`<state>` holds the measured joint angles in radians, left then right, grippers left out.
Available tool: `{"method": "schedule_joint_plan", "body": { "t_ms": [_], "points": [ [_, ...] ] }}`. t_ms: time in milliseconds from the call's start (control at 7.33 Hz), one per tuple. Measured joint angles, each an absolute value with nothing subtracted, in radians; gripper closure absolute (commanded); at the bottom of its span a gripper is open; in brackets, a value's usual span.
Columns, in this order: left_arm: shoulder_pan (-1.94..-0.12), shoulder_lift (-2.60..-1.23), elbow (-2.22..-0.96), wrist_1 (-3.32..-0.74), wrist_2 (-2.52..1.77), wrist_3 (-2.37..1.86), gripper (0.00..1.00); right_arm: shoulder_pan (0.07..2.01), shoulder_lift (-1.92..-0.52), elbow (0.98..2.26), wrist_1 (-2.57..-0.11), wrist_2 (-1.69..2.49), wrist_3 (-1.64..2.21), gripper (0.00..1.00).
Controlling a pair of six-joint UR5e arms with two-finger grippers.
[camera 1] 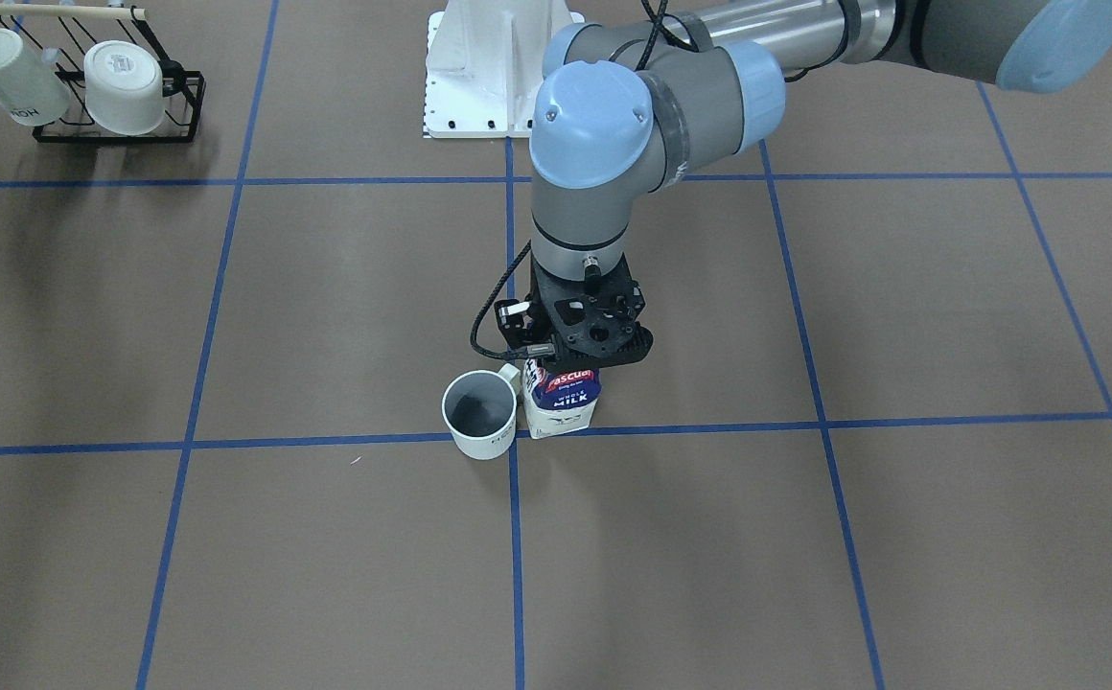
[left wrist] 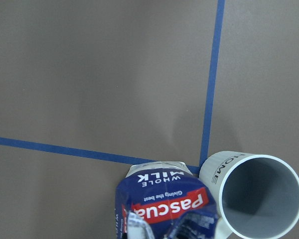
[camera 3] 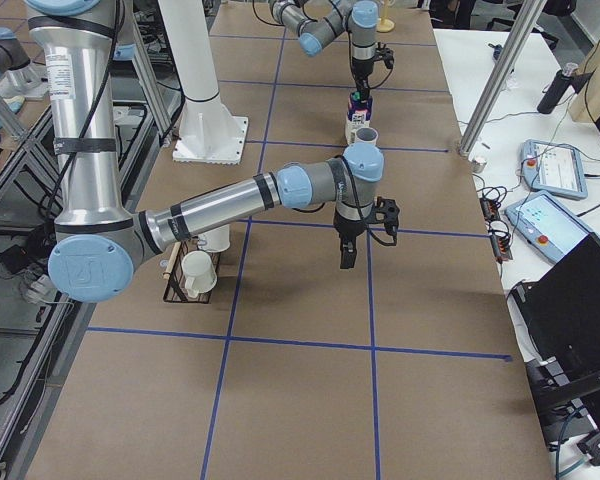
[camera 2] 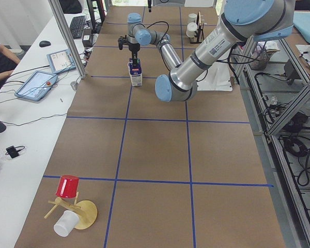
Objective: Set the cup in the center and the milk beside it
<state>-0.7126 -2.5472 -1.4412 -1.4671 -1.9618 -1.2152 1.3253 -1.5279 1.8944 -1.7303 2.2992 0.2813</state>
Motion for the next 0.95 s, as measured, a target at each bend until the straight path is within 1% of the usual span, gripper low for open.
{"method": "schedule_joint_plan", "body": {
  "t_ms": [273, 409, 545, 682, 955],
  "points": [
    [-0.724, -2.541, -1.474, -1.462, -1.959, -1.204, 0.02, 1.327, -1.530, 1.894, -1.730, 2.300, 0.282, 0.00],
    [-0.746, -2.528, -1.510, -1.434, -1.972, -1.159, 0.02, 1.330, -1.531, 1.895, -1.730, 2.299, 0.282, 0.00],
    [-0.784, -2.495, -1.586, -1.371, -1.992, -1.069, 0.02, 1.331, -1.532, 1.889, -1.730, 2.295, 0.283, 0.00],
    [-0.824, -2.433, -1.687, -1.313, -2.010, -0.982, 0.02, 1.331, -1.531, 1.877, -1.718, 2.288, 0.282, 0.00],
    [-0.917, -2.218, -1.878, -1.299, -2.045, -0.892, 0.02, 1.332, -1.538, 1.863, -1.674, 2.274, 0.281, 0.00]
  ]
}}
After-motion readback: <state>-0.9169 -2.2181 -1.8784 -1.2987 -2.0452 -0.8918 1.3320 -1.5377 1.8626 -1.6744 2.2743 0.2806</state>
